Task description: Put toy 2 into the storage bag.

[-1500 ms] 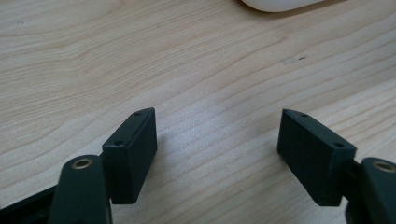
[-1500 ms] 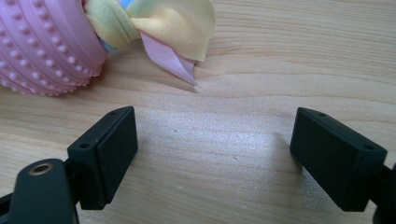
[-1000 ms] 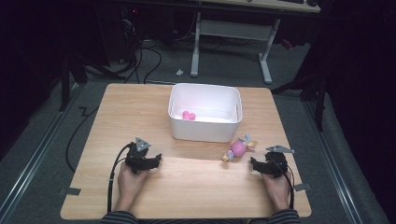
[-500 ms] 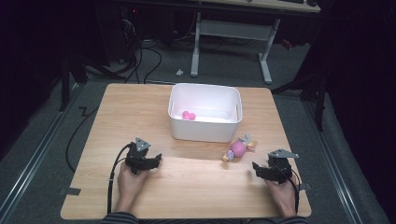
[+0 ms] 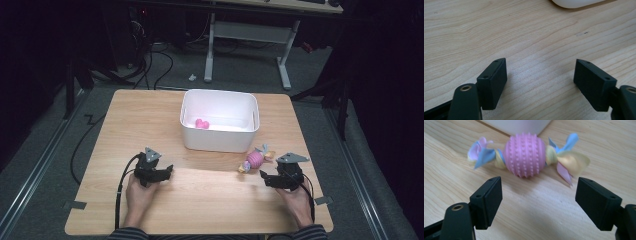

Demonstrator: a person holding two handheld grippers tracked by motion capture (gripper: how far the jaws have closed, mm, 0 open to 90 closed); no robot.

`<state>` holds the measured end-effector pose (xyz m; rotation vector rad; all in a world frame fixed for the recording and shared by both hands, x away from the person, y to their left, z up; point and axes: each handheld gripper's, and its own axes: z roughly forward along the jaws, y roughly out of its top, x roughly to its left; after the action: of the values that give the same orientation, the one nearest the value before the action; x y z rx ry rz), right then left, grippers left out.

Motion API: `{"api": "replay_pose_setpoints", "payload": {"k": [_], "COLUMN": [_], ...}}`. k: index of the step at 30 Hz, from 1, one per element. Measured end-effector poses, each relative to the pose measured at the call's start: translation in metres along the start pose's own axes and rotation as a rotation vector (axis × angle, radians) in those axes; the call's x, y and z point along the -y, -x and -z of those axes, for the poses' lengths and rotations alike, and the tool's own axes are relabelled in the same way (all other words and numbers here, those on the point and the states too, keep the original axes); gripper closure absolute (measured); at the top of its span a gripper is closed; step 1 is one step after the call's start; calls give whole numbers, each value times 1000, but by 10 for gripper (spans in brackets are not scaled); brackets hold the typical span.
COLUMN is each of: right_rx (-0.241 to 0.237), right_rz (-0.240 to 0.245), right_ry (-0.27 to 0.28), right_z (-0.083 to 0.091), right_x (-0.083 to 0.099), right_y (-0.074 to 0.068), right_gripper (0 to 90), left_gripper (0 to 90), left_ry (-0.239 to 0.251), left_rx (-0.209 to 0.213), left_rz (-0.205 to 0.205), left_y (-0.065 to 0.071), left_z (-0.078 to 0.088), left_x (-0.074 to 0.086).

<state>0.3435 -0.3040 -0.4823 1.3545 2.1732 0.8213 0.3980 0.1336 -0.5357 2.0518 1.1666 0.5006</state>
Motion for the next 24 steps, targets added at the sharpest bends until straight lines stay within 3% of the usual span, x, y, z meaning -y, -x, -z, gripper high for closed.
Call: {"api": "replay_pose_setpoints", "payload": {"k": [7,15,24], "right_rx": [-29,-46,-48], "right_rz": [10,49,16], "right_ry": [4,-30,-45], "right_z": [-5,-19,-35], "right_x": [-19,-36,-45], "right_y": [-3,-7,-5], "right_gripper": [214,207,227], "left_gripper": [270,269,267], "left_ry": [-1,-1,-1], "left_rx": [0,0,1], "left_rz": [-1,-1,-1], "left_y": [0,0,0], "left_z": [0,0,0], "left_x": [0,0,0]}}
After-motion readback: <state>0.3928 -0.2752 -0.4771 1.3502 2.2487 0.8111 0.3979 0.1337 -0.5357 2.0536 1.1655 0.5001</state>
